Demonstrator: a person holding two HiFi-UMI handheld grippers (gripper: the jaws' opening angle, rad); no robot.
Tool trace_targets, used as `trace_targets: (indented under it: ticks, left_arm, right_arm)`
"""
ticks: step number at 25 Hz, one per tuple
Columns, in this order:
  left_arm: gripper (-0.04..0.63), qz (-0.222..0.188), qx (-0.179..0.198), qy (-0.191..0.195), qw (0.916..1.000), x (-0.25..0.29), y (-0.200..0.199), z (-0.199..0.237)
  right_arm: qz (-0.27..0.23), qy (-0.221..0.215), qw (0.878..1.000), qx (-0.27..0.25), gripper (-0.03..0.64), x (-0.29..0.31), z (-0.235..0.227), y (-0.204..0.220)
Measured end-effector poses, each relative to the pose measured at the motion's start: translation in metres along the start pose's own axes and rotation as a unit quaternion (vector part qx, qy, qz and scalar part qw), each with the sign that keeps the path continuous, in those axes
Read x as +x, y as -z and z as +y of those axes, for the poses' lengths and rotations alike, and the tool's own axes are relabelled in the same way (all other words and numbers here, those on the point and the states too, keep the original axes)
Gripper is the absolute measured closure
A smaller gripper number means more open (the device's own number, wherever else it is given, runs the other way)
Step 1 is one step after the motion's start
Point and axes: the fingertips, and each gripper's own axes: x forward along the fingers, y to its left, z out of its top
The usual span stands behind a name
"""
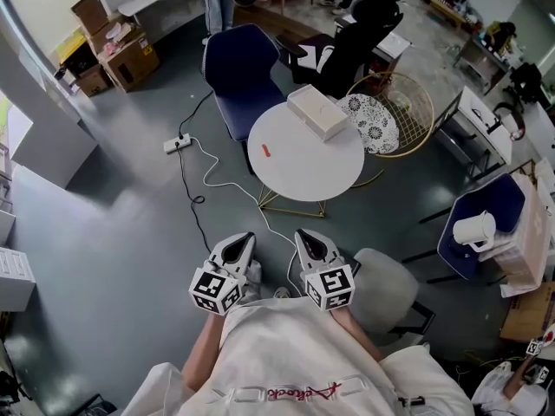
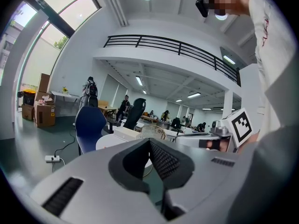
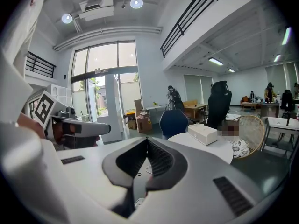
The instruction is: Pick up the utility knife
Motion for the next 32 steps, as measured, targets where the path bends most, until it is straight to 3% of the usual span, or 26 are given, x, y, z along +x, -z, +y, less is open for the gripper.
trace_targets:
  ticks: [18, 32]
  left_arm:
    - [0.583, -0.002, -0.023, 0.014, 0.9996, 0.072, -0.038, 0.135]
    - [0.583, 0.008, -0.020, 0.041, 0.9989, 0.093, -0.091, 0.242]
  right_arm:
    - [0.025, 0.016, 0.999, -0.018, 0.600, 0.145, -0.029, -0.040]
    - [0.031, 0.050, 0.998, -0.022, 0.600, 0.246, -0.024, -0.095]
